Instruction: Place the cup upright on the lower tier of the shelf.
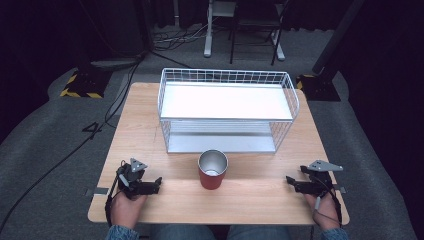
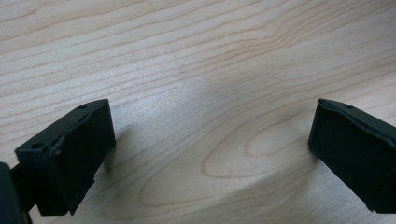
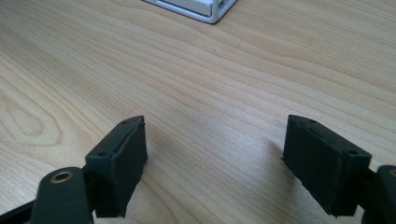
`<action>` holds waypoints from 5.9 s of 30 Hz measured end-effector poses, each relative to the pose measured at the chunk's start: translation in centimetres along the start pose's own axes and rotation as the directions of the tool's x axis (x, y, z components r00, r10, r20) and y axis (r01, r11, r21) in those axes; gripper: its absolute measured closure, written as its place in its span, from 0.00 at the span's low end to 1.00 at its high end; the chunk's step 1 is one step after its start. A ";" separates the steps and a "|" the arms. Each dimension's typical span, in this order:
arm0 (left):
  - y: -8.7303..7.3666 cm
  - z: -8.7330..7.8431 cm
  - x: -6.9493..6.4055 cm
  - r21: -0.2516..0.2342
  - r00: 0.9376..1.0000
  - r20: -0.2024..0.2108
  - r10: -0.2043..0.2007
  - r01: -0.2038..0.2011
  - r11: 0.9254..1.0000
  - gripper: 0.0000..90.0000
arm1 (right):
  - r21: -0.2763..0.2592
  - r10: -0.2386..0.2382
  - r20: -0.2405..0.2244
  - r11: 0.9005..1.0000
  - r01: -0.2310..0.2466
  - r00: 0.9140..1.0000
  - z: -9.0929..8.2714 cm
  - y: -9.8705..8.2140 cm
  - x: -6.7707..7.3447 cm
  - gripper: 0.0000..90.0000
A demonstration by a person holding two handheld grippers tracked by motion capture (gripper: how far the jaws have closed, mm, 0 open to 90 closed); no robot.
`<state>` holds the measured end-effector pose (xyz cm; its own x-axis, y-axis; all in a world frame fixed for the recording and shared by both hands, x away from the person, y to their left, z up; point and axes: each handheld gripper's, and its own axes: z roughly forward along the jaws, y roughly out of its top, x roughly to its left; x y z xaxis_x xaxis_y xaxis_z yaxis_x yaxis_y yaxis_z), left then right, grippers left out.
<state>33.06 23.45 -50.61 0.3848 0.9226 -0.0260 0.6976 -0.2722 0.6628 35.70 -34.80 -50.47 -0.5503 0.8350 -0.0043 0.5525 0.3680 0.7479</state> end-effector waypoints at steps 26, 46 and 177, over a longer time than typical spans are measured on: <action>0.2 -5.1 -4.5 -0.330 0.981 0.188 0.037 0.028 0.943 0.00 | -0.004 -0.006 0.011 1.000 0.006 1.000 0.0 0.0 0.1 0.26; 1.7 -3.9 -8.7 -0.365 0.932 0.331 0.146 -0.017 0.931 0.00 | -0.005 -0.002 0.017 1.000 0.002 1.000 0.0 0.0 0.1 0.26; 15.6 8.0 -14.9 -0.385 0.971 0.158 0.181 -0.108 0.916 0.18 | -0.019 -0.040 0.046 0.999 0.041 0.998 -0.1 0.0 0.5 0.28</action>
<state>43.08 3.28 -45.90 0.5955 0.8030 -0.0238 0.3648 -0.2439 0.8986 35.35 -34.43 -50.42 -0.5426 0.8375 -0.0649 0.5173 0.3940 0.7597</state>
